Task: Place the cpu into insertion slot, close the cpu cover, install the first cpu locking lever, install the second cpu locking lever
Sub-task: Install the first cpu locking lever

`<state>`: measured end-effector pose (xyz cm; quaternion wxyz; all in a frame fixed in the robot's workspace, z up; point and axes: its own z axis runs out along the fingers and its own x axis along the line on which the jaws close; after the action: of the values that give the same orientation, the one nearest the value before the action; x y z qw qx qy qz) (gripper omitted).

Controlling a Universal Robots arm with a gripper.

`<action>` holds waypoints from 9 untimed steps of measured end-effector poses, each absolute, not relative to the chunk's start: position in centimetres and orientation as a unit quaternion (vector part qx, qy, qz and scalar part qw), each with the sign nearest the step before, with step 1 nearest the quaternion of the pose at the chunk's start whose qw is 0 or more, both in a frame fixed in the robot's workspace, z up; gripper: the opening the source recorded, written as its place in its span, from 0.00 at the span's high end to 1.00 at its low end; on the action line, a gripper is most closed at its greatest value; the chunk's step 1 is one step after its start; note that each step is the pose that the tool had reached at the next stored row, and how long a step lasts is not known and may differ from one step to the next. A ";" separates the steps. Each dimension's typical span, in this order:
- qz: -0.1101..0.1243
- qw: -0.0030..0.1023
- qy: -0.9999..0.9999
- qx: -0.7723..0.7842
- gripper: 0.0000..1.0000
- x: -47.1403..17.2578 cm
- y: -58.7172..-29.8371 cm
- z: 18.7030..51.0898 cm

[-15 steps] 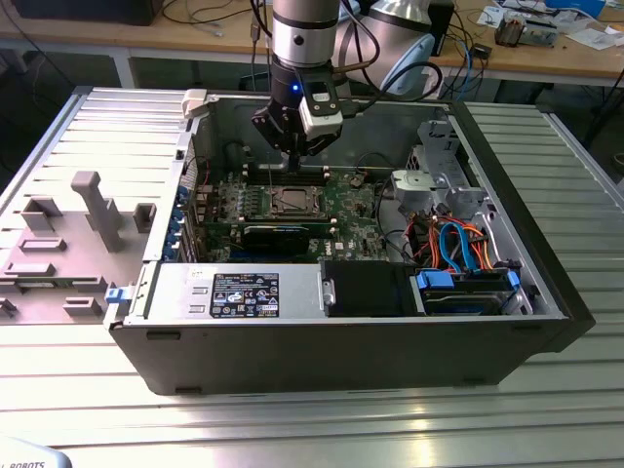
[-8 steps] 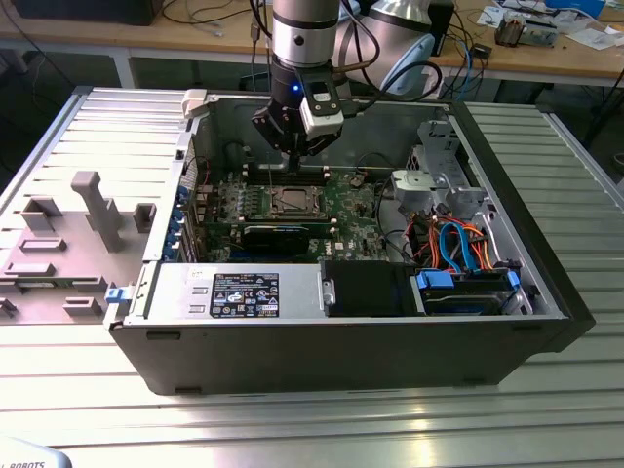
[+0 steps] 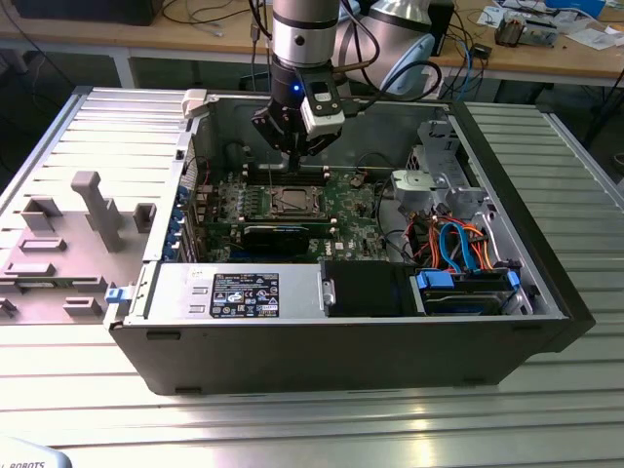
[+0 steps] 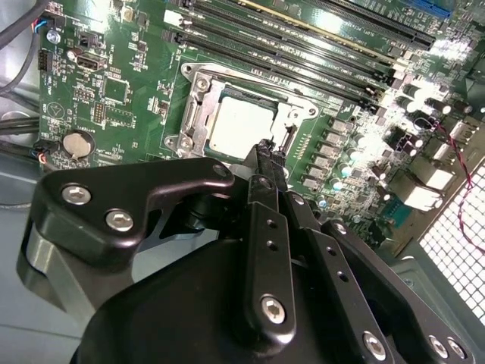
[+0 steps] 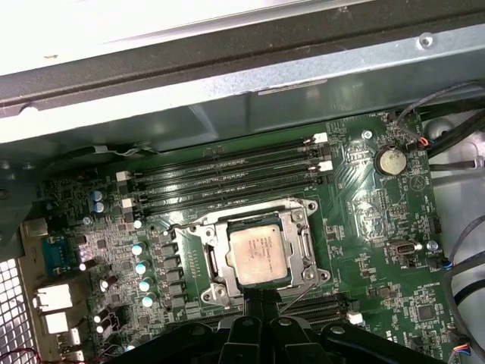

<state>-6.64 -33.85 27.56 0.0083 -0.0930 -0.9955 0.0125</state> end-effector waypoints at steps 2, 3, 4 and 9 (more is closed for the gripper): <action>0.013 0.008 -0.996 -0.091 0.89 -6.6 -33.9 27.6; 0.013 0.008 -0.996 -0.090 0.89 -6.6 -33.9 27.6; 0.012 0.008 -0.996 -0.089 0.89 -6.6 -33.9 27.5; 0.013 0.008 -0.996 -0.085 0.89 -6.6 -33.9 27.5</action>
<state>-6.64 -33.85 27.55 0.0082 -0.0847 -0.9963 0.0126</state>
